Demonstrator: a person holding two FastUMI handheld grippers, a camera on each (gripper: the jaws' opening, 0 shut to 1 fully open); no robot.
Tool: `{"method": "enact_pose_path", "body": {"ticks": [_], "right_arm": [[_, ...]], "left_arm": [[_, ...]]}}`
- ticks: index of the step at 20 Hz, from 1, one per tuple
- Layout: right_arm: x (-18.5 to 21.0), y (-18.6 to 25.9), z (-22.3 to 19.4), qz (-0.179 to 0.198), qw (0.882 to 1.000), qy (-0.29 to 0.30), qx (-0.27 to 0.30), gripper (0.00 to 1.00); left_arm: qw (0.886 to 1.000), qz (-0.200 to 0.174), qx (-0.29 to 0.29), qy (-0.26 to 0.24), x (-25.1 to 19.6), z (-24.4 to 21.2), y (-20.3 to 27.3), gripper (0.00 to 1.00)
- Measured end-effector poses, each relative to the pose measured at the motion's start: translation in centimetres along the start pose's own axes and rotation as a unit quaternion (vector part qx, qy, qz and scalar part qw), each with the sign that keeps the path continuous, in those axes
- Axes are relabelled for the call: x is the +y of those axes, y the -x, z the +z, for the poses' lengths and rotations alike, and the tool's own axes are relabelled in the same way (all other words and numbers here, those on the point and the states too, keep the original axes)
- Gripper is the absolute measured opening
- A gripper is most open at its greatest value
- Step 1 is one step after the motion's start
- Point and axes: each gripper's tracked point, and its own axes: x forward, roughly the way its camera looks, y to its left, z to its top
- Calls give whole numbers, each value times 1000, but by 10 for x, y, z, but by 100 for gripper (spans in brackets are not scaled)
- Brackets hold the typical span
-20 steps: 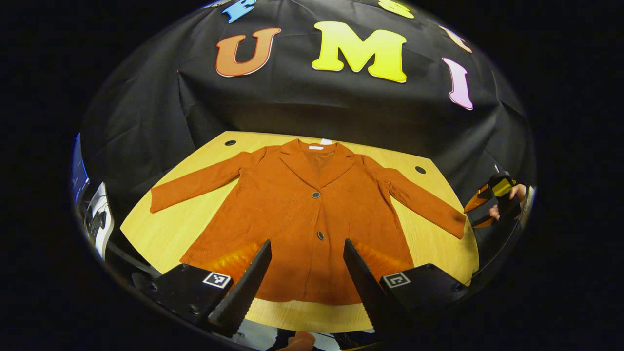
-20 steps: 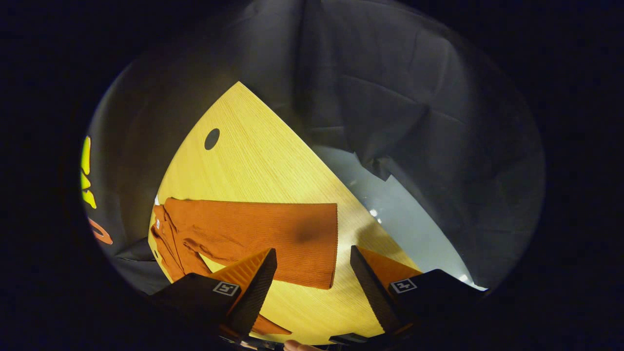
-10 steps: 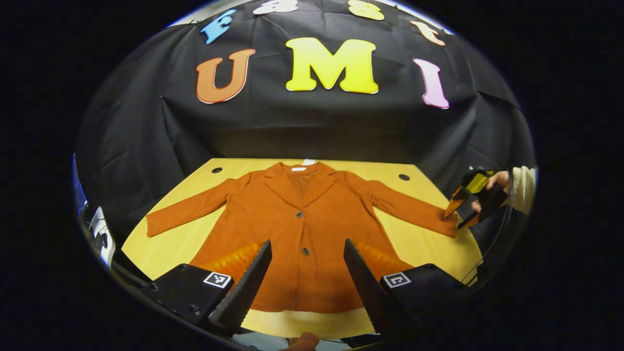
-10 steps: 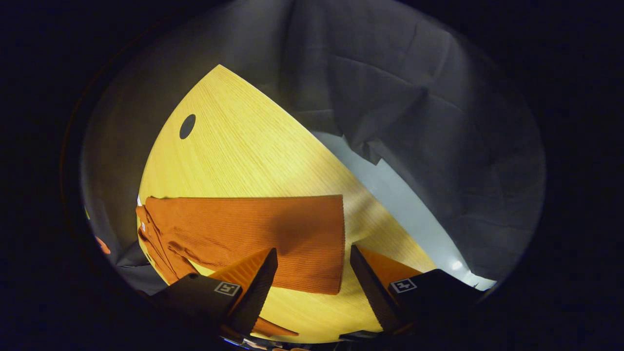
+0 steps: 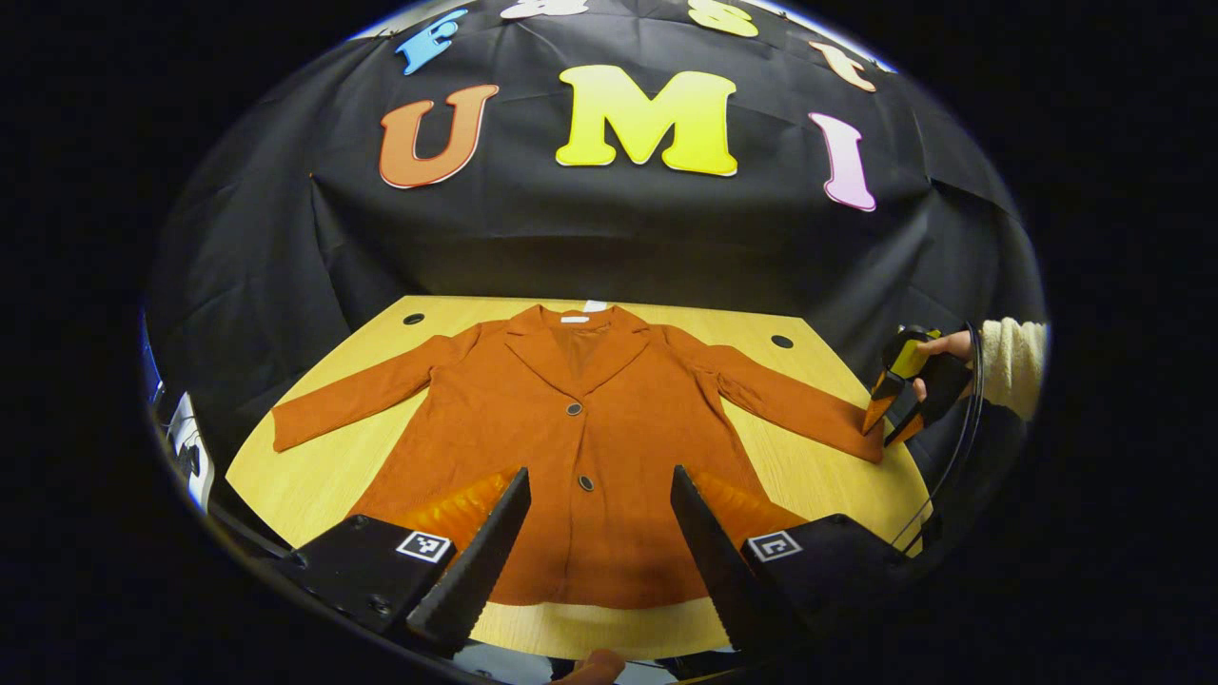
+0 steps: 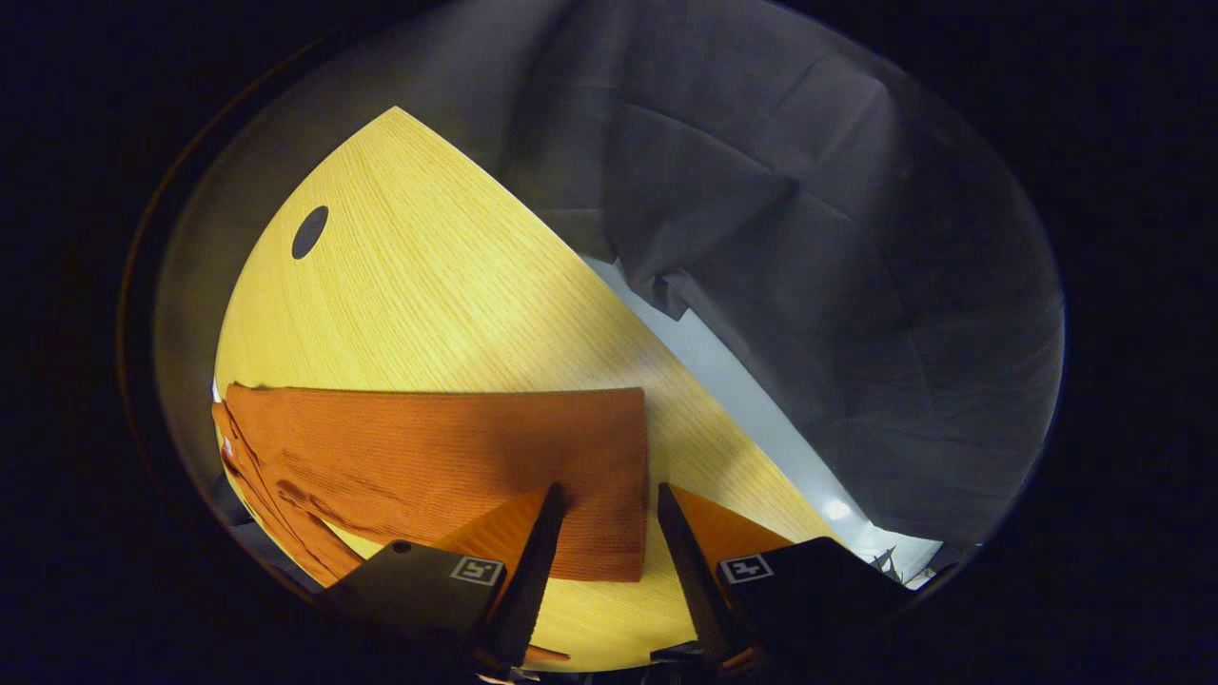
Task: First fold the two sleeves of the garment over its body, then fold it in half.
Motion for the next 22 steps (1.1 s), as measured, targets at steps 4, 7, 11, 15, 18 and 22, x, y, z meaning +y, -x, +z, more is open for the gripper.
{"method": "enact_pose_path", "body": {"ticks": [4, 7, 11, 15, 18, 22], "right_arm": [[1, 0, -1, 40, 999, 17, 4, 66], [-1, 1, 2, 77, 996, -30, 16, 67], [-9, -1, 7, 57, 992, -105, 33, 50], [11, -2, -4, 22, 997, -66, 27, 34], [29, -1, -7, 16, 999, -42, 21, 34], [31, -3, -6, -6, 999, -47, 12, 68]], "left_arm": [[1000, 12, -16, 24, 13, 3, -1, 97], [1000, -11, -1, 25, 23, -11, -15, 97], [998, -38, 26, 51, 48, -20, -30, 97], [996, -52, 54, 53, 67, -42, -41, 94], [995, -58, 67, 44, 81, -46, -45, 94], [995, -57, 65, 48, 95, -39, -52, 94]]}}
